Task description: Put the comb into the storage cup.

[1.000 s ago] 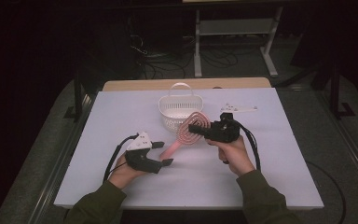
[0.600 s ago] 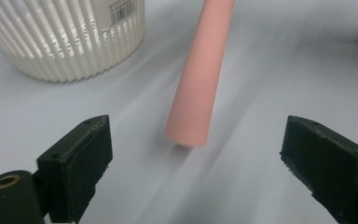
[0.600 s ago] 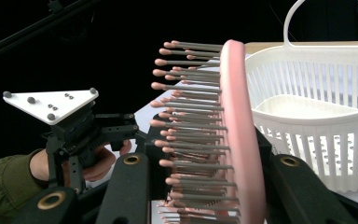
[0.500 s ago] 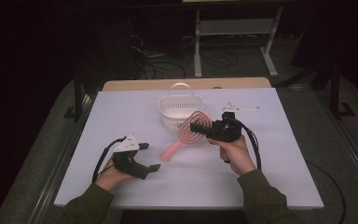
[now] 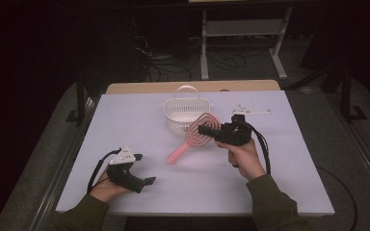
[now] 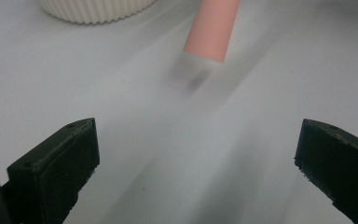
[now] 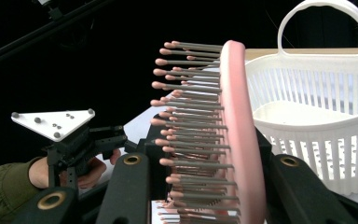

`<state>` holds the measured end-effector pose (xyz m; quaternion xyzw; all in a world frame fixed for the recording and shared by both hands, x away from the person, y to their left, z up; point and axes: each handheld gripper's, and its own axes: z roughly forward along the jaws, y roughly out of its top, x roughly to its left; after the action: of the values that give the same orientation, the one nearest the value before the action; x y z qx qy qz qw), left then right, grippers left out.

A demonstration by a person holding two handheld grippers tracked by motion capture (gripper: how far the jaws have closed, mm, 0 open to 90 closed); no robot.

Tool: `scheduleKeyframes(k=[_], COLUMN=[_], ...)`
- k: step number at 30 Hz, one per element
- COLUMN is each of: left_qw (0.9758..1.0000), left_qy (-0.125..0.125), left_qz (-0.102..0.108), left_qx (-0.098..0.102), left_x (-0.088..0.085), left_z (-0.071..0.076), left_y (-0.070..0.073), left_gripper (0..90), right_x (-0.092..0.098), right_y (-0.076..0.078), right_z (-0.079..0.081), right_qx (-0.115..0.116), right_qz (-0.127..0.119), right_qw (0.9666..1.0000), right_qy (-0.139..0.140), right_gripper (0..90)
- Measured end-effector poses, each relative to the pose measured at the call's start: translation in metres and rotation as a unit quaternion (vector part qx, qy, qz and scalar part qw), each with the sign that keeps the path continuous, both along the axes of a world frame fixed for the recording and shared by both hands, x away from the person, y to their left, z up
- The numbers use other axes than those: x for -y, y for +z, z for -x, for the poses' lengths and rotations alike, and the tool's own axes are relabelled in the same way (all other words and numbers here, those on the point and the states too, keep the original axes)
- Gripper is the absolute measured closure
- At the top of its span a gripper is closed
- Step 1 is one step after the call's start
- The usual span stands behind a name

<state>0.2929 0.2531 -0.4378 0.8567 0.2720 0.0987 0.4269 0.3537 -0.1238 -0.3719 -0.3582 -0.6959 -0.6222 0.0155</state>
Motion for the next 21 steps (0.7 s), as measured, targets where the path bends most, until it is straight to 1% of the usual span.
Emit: scheduleKeyframes(k=[3, 4, 7, 9, 14, 16, 21], left_qw=[0.9999, 0.9999, 0.9999, 0.9998, 0.9999, 0.9999, 0.9999], left_qy=[0.003, 0.005, 0.005, 0.007, 0.006, 0.004, 0.005], left_qz=[0.001, -0.001, 0.003, 0.001, -0.005, -0.008, 0.004], left_qx=[-0.013, -0.014, -0.016, -0.017, -0.014, -0.010, -0.015], left_x=[-0.005, -0.006, -0.007, -0.006, -0.004, -0.003, -0.004], left_z=[0.000, -0.001, -0.002, -0.002, -0.001, -0.001, -0.001], left_y=[-0.001, -0.001, -0.001, 0.000, -0.001, -0.001, 0.000], left_gripper=[0.0, 0.0, 0.0, 0.0, 0.0, 0.0, 0.0], right_x=[0.001, 0.001, 0.003, 0.004, 0.006, 0.006, 0.008], right_y=[0.001, 0.001, 0.004, 0.006, 0.010, 0.012, 0.017], right_z=[0.000, 0.000, 0.000, 0.000, 0.000, 0.000, -0.002], right_qx=[0.002, 0.003, 0.005, 0.007, 0.011, 0.013, 0.018], right_qz=[-0.002, -0.002, -0.005, -0.008, -0.008, -0.009, -0.013], right_qw=[1.0000, 1.0000, 1.0000, 0.9999, 0.9999, 0.9999, 0.9997], right_qy=[-0.002, -0.002, -0.003, -0.004, -0.004, -0.005, -0.008], right_gripper=[62.8, 62.8, 62.8, 62.8, 62.8, 62.8, 62.8])
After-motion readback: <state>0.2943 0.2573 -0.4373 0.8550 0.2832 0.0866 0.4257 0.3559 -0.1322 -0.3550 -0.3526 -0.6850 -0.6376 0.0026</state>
